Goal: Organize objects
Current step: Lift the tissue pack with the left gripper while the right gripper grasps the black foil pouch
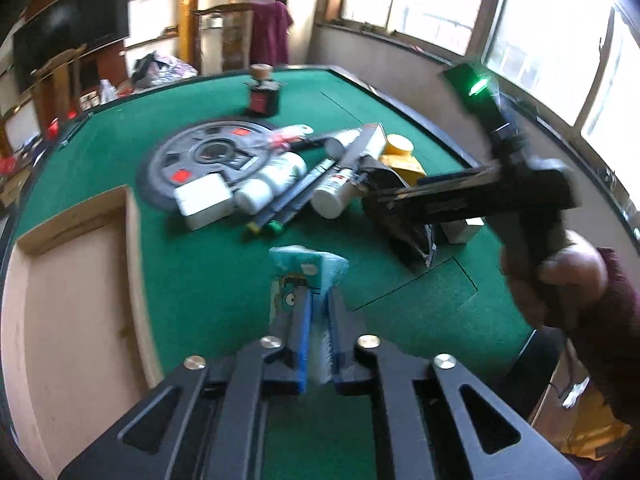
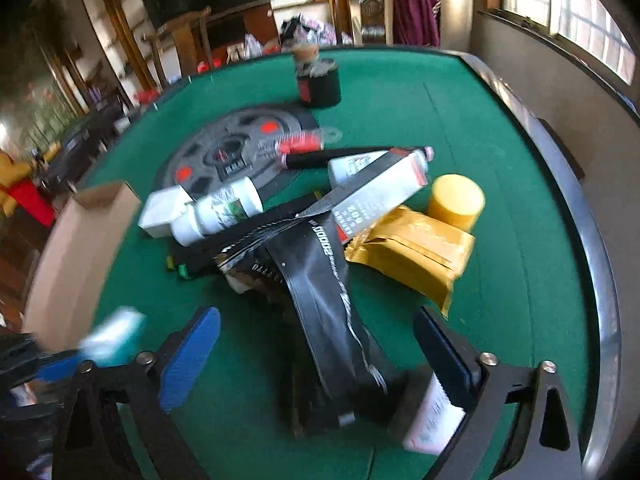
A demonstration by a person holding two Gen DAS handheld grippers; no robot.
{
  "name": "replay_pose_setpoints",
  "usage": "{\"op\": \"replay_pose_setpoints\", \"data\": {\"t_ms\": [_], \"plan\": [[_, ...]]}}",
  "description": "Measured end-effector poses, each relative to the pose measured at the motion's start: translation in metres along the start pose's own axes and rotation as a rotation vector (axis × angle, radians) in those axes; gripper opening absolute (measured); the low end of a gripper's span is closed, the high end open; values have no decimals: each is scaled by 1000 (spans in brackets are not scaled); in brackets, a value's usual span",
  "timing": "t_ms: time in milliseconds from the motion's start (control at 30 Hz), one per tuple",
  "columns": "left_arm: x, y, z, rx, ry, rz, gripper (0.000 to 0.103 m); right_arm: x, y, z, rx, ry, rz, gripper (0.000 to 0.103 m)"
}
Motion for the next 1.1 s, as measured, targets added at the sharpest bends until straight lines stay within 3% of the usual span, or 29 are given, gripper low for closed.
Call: {"op": "replay_pose_setpoints", "data": {"t_ms": [100,267,400,467,500,533,567,667,733,833,967,1000,1033,1100], "plan": [[15,17,5,45,-25,-9,1,-24,-2,1,-14,87,22,55],[35,43,9,91,-69,-28,1,-8,5,10,-76,40,-18,47],[28,48,14,78,-23,-41,2,17,24,15,-75,-12,-35,48],[19,37,16,56,-7,-47,25,27,36,15,-60,-32,-36,48],[15,30,16,45,-4,-47,56,30,41,16,-56,-40,-40,48],[10,23,13,49,-10,-51,76,33,43,16,-61,-47,-44,48],[6,20,11,64,-15,-56,79,34,45,15,-67,-54,-51,48],[-17,12,-3,142,26,-38,80,35,52,18,-68,-67,-58,48],[-33,6,-12,156,37,-74,85,34,55,23,-74,-68,-80,48],[-62,-13,-18,64,56,-193,86,37,55,27,-88,-82,-97,48],[-95,-42,-11,-77,109,-250,83,47,49,30,-113,-104,-116,48],[-96,-45,-10,-77,92,-242,72,51,48,30,-130,-116,-92,48],[-95,-46,-10,-78,97,-239,46,54,47,30,-130,-121,-92,48],[-92,-40,-11,-48,114,-201,42,59,49,30,-130,-133,-102,48]]}}
Point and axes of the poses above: each gripper's, at about its wrist camera, not at the fingertips, and x roughly against the way its jaws point, y to its left, z to its underside, the point moved 3 cm from there along -x, roughly the way its jaws point, and after that the axes turned 15 degrees about -z, right-handed, at the moved point
